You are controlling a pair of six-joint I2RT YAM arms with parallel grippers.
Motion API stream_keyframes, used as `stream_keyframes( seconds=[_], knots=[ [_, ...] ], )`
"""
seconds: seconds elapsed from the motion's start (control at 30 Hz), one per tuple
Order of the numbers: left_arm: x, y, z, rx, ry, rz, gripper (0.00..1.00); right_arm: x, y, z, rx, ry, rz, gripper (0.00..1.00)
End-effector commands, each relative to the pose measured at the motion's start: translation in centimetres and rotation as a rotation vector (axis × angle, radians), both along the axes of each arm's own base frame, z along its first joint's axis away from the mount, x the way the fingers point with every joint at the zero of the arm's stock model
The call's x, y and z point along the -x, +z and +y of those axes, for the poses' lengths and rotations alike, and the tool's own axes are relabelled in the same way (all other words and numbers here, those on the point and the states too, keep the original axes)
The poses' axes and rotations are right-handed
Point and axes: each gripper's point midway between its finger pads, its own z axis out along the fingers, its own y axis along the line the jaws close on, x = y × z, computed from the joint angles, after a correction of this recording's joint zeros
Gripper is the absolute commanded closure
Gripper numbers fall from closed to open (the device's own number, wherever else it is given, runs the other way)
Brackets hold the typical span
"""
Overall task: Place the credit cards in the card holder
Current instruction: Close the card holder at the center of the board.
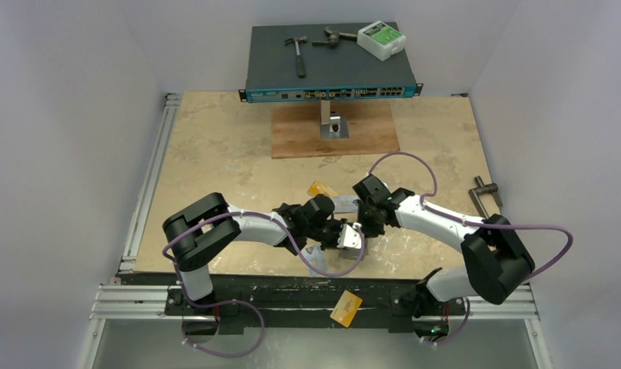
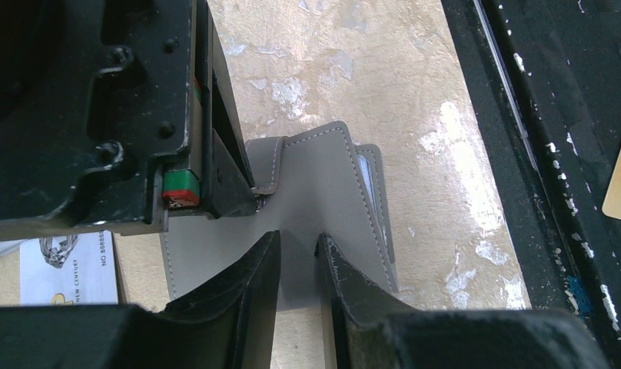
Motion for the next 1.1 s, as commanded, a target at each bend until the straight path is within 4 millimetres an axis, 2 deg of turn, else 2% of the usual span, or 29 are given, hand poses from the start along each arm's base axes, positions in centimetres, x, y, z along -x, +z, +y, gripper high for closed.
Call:
stream_keyframes(
  seconds=[0.0,0.43,0.7,0.87,0.93,1.07],
  knots=[
    [0.2,-2.8,2.0,-0.108,0.012,0.021,0.76,0.2,0.6,1.8,-0.082,0.029,-0.013,0.89],
    [0.3,-2.8,2.0,-0.109,0.009,0.021,0.77,0.5,1.2,1.9,-0.113,0.006,-0.021,0.82],
    [0.3,-2.8,2.1,-0.109,0.008,0.022,0.77,0.4,1.3,1.3,-0.081,-0.011,-0.03,0.9],
    [0.3,-2.8,2.0,-0.11,0.007,0.023,0.78,-0.3,3.0,0.8,-0.043,0.015,-0.069,0.71],
    [0.3,-2.8,2.0,-0.109,0.007,0.022,0.78,-0.3,3.5,0.7,-0.039,0.02,-0.075,0.69],
    [0.3,-2.8,2.0,-0.109,0.008,0.022,0.78,0.3,3.1,0.4,-0.032,0.01,-0.063,0.69]
  ],
)
